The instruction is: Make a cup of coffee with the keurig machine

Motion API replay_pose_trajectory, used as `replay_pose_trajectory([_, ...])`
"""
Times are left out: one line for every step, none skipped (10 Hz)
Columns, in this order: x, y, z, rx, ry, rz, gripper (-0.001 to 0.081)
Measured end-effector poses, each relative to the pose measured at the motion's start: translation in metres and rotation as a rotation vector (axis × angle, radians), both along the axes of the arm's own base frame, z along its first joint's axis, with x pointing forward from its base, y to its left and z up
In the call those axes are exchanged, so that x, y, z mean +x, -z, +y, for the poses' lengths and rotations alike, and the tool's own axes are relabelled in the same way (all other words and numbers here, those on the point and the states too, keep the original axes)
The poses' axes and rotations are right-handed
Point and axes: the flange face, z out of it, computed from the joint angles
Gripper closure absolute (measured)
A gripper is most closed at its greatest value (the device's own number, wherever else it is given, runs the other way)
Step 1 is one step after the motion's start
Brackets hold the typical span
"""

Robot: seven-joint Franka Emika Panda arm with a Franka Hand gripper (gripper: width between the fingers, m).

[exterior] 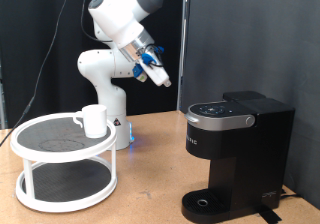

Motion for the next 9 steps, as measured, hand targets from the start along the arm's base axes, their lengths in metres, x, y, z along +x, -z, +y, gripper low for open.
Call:
replay_pose_trajectory([-0.010, 0.001, -0.008, 0.005, 0.039, 0.019, 0.0806])
replay_pose_trajectory([-0.020, 0.001, -0.016, -0.004, 0.076, 0.032, 0.0806])
replay_pose_trajectory([-0.030, 0.001, -0.023, -0.022, 0.101, 0.033, 0.0806])
replay_pose_trajectory([-0.040, 0.001, -0.031, -0.031, 0.115, 0.029, 0.0806])
replay_pose_trajectory([-0.049, 0.001, -0.036, -0.039, 0.119, 0.027, 0.0806])
replay_pose_trajectory([-0.056, 0.000, -0.038, -0.043, 0.120, 0.020, 0.0806])
replay_pose_trajectory([-0.055, 0.000, -0.038, -0.043, 0.120, 0.022, 0.0806])
replay_pose_trajectory([-0.057, 0.001, -0.038, -0.030, 0.113, 0.035, 0.0806])
replay_pose_trajectory([-0.063, -0.001, -0.040, -0.001, 0.108, 0.052, 0.0806])
